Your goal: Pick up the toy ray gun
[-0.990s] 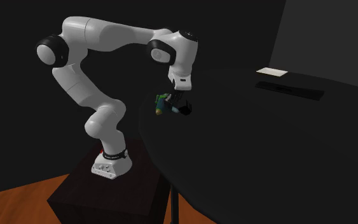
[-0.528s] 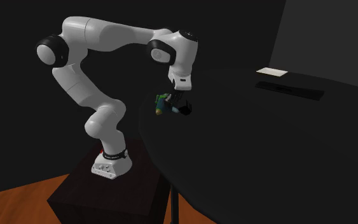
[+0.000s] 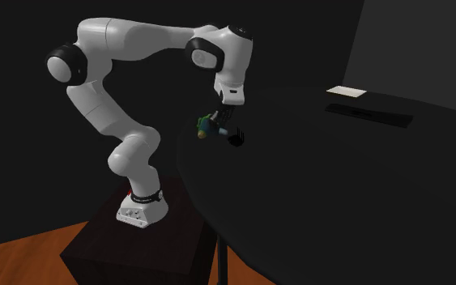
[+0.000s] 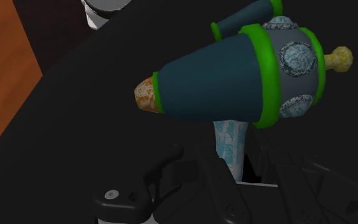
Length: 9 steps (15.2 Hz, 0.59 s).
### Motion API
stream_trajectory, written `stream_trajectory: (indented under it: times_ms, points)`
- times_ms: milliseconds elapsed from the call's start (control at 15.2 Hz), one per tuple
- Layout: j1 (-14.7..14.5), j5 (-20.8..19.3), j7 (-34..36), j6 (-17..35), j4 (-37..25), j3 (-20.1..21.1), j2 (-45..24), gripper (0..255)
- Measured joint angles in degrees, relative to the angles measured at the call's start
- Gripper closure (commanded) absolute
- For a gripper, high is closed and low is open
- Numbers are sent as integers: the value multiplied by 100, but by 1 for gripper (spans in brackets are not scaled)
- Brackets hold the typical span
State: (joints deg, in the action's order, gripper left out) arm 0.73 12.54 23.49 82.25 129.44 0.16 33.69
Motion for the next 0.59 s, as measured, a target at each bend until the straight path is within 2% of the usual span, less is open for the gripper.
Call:
stream_trajectory:
  times_ms: [594]
  points:
    - [-10,1,119,-620,-760,-38,-129,255]
